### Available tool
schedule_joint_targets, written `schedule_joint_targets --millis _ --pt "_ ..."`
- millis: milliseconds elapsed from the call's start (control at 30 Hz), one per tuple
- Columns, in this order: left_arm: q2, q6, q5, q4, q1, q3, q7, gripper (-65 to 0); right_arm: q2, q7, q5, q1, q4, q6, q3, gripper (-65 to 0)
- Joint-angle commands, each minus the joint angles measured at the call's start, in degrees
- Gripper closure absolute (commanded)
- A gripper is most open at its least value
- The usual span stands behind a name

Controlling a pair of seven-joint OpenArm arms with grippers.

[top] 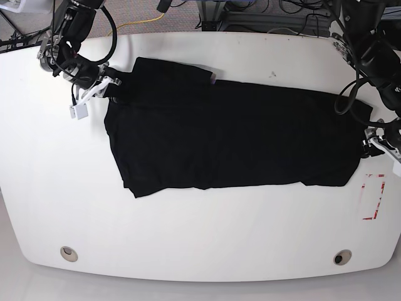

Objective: Fold the T-shirt properly
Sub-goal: 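Adjust the right gripper's grip along the shirt edge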

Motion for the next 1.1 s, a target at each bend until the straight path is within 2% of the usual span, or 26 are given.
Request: schedule_joint_targets --millis 0,100,167,267,367,500,700,867,1067 --pt "-2.60 -0.06 -1.35 2.02 -1.70 -0.04 -0.83 -36.0 0.80 1.44 1.29 0.42 1.02 -0.01 0.31 -8.1" --pt "-3.30 -0.06 -1.35 3.26 -1.70 -0.04 -0.83 -36.0 0.71 1.44 1.64 0.42 1.28 -0.01 0.31 -17.9" --pt "-3.22 -0.06 -1.35 4.75 -0.38 0.31 -0.57 -36.0 0.71 1.53 1.72 0.16 2.78 0.17 0.40 -28.2" --pt "-2.95 -0.06 -1.44 8.00 3.22 0.49 -0.57 -36.0 0.53 1.53 1.72 -1.16 7.26 0.25 0.40 -40.3" --pt "0.48 -0.06 -1.44 11.26 5.95 2.95 -0.57 -36.0 -0.17 1.53 1.81 -3.00 11.57 0.25 0.40 -48.5" --pt "1.88 -0.06 -1.00 15.21 10.26 6.99 -1.27 -36.0 -0.70 1.26 2.96 -7.05 14.65 0.25 0.40 -49.6" --pt "1.88 -0.06 -0.83 15.30 14.83 12.27 -10.15 -35.8 -0.70 1.17 8.67 -14.61 15.00 -0.01 0.31 -49.5" --pt "1.80 -0.06 0.85 14.77 15.88 14.73 -14.20 -35.8 -0.78 1.17 7.44 -16.54 14.47 -0.10 0.22 -49.5" --pt "1.88 -0.06 5.24 12.84 15.88 15.26 -16.04 -35.8 -0.70 1.26 5.59 -13.99 7.97 -0.10 -0.04 -49.5"
